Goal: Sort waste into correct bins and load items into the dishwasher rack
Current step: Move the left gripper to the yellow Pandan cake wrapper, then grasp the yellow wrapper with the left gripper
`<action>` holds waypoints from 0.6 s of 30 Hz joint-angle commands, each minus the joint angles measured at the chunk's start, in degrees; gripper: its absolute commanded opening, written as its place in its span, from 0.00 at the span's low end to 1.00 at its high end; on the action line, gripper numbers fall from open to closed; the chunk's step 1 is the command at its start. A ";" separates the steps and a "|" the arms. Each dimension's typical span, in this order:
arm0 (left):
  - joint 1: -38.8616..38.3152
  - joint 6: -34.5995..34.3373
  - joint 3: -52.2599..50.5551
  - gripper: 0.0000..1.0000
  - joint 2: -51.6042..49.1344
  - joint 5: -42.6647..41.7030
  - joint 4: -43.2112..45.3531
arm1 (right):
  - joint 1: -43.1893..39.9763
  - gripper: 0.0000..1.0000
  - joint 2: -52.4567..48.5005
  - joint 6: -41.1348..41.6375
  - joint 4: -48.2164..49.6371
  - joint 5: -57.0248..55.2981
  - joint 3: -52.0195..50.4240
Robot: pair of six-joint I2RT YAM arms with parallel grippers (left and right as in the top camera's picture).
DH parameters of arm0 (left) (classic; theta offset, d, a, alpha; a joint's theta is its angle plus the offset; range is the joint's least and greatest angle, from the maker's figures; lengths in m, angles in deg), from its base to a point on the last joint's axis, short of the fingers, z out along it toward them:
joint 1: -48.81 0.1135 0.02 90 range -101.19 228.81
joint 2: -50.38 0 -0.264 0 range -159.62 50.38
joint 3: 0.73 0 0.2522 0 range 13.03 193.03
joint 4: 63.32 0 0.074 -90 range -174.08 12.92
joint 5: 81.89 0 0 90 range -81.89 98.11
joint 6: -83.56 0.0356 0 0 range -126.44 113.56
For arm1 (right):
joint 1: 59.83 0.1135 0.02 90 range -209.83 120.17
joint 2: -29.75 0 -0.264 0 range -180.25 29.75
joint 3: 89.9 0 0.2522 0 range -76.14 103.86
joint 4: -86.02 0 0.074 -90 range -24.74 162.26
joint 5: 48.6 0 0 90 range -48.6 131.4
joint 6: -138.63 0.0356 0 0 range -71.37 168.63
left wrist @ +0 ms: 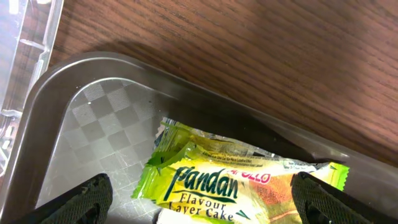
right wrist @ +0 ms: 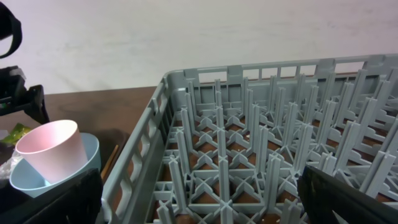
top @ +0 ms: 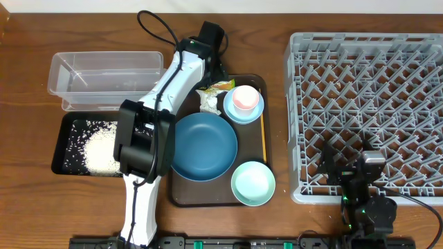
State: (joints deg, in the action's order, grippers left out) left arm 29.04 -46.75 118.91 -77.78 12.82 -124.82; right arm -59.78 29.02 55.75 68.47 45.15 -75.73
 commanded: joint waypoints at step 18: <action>0.04 1.70 0.00 0.60 -3.19 0.72 1.99 | -0.37 0.99 0.17 -0.50 -0.22 -0.33 -0.09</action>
State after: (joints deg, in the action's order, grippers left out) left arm 29.04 -45.44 118.91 -80.88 12.80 -122.79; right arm -59.78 29.02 55.77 68.45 45.15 -75.73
